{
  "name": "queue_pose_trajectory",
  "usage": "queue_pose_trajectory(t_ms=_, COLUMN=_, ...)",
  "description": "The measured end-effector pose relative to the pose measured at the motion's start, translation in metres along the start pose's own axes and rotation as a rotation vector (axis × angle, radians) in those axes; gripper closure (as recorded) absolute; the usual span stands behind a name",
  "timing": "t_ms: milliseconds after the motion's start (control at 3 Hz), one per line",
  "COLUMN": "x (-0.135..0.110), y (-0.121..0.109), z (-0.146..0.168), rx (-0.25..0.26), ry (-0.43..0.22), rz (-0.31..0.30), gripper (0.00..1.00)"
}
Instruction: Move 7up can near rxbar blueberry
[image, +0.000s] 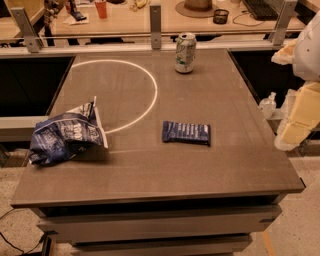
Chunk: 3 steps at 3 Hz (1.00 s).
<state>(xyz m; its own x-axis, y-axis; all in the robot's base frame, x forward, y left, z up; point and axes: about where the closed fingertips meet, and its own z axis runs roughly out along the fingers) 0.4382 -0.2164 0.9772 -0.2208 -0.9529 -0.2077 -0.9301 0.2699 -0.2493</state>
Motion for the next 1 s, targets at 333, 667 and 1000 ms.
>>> queue_pose_trajectory(t_ms=333, x=0.001, y=-0.004, z=-0.002, rx=0.014, ry=-0.01, rz=0.011, gripper=0.0)
queue_pose_trajectory(t_ms=667, x=0.01, y=-0.025, z=0.003, rx=0.07, ry=-0.045, rz=0.095, gripper=0.0)
queue_pose_trajectory(t_ms=1000, x=0.028, y=-0.056, z=0.019, rx=0.147, ry=-0.148, rz=0.21, gripper=0.0)
